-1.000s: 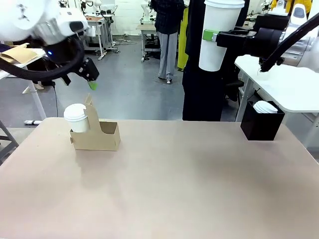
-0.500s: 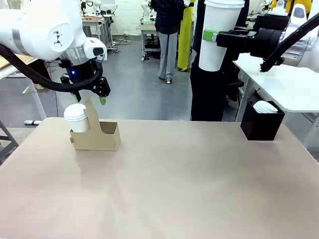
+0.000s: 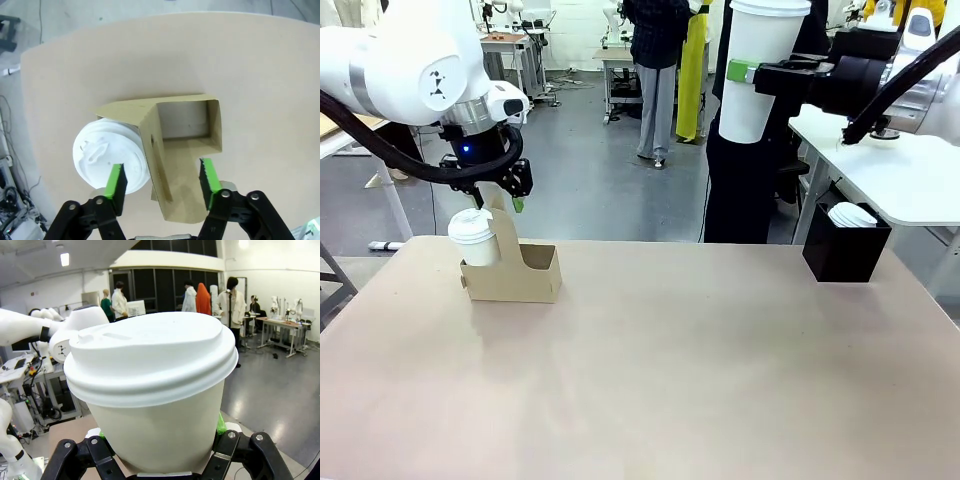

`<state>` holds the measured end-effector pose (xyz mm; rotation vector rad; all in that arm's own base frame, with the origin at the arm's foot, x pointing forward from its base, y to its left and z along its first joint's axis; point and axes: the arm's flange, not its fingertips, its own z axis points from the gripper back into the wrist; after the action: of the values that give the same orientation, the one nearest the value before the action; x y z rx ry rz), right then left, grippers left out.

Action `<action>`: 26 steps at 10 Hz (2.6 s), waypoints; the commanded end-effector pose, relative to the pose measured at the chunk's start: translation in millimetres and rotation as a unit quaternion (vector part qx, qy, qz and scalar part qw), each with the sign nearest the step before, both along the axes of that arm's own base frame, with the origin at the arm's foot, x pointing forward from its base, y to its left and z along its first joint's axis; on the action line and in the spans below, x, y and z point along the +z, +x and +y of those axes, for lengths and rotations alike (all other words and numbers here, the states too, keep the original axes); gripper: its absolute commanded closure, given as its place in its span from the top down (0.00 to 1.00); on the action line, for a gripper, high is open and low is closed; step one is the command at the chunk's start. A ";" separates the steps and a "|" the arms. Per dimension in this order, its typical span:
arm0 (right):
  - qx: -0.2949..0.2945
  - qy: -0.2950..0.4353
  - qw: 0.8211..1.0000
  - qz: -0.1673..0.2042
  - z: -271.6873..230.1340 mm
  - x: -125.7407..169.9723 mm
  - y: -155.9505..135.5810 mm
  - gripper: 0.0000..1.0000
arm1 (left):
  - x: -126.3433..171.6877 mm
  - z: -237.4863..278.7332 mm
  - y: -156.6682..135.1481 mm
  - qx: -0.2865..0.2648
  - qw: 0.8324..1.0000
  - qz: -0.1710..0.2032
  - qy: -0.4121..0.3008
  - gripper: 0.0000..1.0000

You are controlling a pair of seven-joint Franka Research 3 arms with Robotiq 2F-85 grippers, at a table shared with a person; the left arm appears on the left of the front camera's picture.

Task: Pour a drink into a cup and package it in a carrier.
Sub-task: Position the Cup Carrier in the center of the table.

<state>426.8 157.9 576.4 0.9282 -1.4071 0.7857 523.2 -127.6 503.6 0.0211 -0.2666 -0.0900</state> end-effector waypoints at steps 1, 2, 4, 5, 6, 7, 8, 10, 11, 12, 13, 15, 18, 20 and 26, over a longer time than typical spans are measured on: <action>0.002 0.003 1.000 -0.008 1.9 2.7 0.8 0.80 | 1.6 -1.3 0.6 0.018 1.000 -0.015 0.016 0.36; 0.002 0.003 1.000 -0.008 1.9 2.7 0.8 0.80 | 0.2 -1.8 0.1 0.020 1.000 -0.012 0.016 0.00; 0.002 0.003 1.000 -0.008 1.9 2.7 0.8 0.80 | 0.7 -2.2 2.1 0.021 1.000 -0.010 0.021 0.00; 0.002 0.003 1.000 -0.008 1.9 2.7 0.8 0.80 | -0.1 -1.6 1.9 0.024 0.999 -0.010 0.022 0.00; 0.002 0.003 1.000 -0.008 1.9 2.7 0.8 0.80 | -1.0 -1.3 1.6 0.026 0.999 -0.009 0.022 0.00; 0.002 0.003 1.000 -0.008 1.9 2.7 0.8 0.80 | -1.5 -1.2 1.6 0.027 0.999 -0.008 0.022 0.00; 0.002 0.003 1.000 -0.008 1.9 2.7 0.8 0.80 | -2.5 -0.2 2.7 0.061 0.998 0.001 0.026 0.00; 0.002 0.003 1.000 -0.008 1.9 2.7 0.8 0.80 | -0.6 0.5 0.9 0.011 1.000 -0.005 0.010 0.00; 0.002 0.003 1.000 -0.008 1.9 2.7 0.8 0.80 | -0.6 0.5 0.9 0.011 1.000 -0.005 0.010 0.00; 0.002 0.003 1.000 -0.008 1.9 2.7 0.8 0.80 | -0.6 0.5 0.9 0.011 1.000 -0.005 0.010 0.00; 0.002 0.003 1.000 -0.008 1.9 2.7 0.8 0.80 | -1.0 -1.2 0.3 0.020 1.000 -0.005 0.010 0.02; 0.002 0.003 1.000 -0.008 1.9 2.7 0.8 0.80 | 31.7 2.2 -27.1 0.041 0.998 -0.039 -0.024 0.02; 0.002 0.003 1.000 -0.008 1.9 2.7 0.8 0.80 | 87.5 -37.2 -87.3 0.068 0.997 -0.042 -0.021 0.02; 0.002 0.003 1.000 -0.008 1.9 2.7 0.8 0.80 | 107.9 -85.1 -134.6 0.075 0.996 -0.043 -0.012 0.02; 0.002 0.003 1.000 -0.008 1.9 2.7 0.8 0.80 | 69.2 -193.6 -204.9 0.052 0.997 -0.048 -0.004 0.02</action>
<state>426.9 157.8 576.6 0.9279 -1.4077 0.7864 315.4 -313.8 580.6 0.0364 -0.3355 0.0213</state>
